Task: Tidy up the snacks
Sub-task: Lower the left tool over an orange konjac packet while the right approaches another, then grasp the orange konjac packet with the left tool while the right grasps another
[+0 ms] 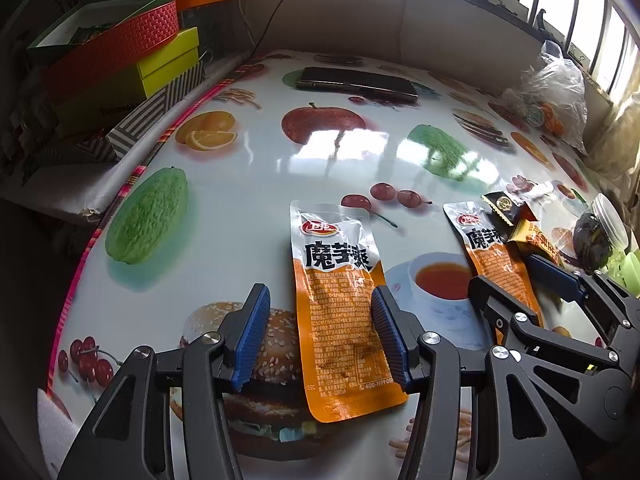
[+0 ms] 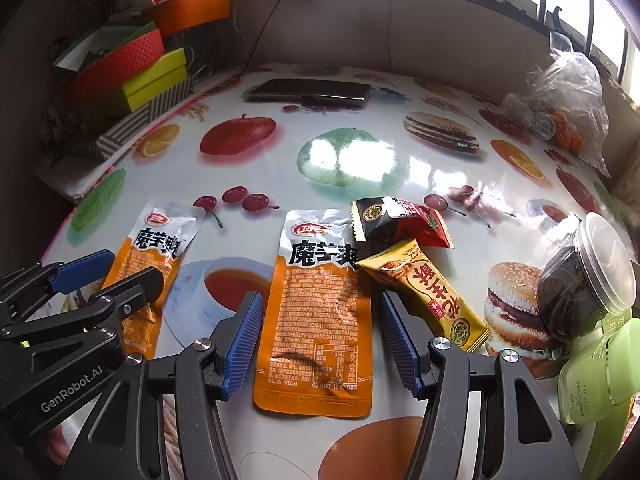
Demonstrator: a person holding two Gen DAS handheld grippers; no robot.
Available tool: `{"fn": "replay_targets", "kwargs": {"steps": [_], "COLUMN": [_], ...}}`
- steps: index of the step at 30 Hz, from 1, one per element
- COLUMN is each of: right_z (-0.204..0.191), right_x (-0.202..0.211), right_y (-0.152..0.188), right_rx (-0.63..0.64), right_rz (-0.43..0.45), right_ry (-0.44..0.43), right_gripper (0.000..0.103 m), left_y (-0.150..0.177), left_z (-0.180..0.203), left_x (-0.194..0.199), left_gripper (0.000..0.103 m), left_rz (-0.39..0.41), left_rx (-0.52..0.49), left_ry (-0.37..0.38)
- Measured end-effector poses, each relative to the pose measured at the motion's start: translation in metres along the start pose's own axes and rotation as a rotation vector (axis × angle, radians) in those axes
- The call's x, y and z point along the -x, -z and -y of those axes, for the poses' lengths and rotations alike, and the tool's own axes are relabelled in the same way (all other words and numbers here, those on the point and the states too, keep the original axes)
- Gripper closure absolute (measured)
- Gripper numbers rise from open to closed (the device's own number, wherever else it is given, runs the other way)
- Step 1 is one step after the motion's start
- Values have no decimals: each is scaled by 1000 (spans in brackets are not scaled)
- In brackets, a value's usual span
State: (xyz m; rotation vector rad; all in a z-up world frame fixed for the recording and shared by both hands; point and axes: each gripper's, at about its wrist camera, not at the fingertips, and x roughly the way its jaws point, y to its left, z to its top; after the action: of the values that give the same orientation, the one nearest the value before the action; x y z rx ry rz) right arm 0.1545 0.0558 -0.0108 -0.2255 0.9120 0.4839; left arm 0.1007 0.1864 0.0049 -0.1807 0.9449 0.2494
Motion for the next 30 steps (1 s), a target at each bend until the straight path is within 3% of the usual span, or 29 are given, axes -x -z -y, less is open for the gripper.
{"fn": "replay_targets", "kwargs": {"steps": [3,6,8,17,19,26,28,30], "right_z": [0,1,1,1,2,5,5,5], "right_x": [0,1,2,4,7,9,10,11], "right_y": [1,0,0,2,3,4,4,5], "right_rx": [1,-6,-8,-14,-18,-37,-40,-46], "right_rz": [4,9,11,21,33,42,45,47], "right_ry": [1,14,10,13,15,3,-1,-10], "right_gripper": [44,51,51,55,62,64,64,65], "left_y": [0,0,1,1,2,3,3,3], "left_z": [0,0,2,-1,-3,-5,-6,-4], "left_x": [0,0,1,3,4,6,8,9], "left_gripper": [49,50,65,69,72,72,79,79], "left_rz": [4,3,9,13,13,11,24,21], "left_rx": [-6,-5,-17,-6,4,26,27,18], "left_ry": [-3,0,13,46,66,91,100,102]}}
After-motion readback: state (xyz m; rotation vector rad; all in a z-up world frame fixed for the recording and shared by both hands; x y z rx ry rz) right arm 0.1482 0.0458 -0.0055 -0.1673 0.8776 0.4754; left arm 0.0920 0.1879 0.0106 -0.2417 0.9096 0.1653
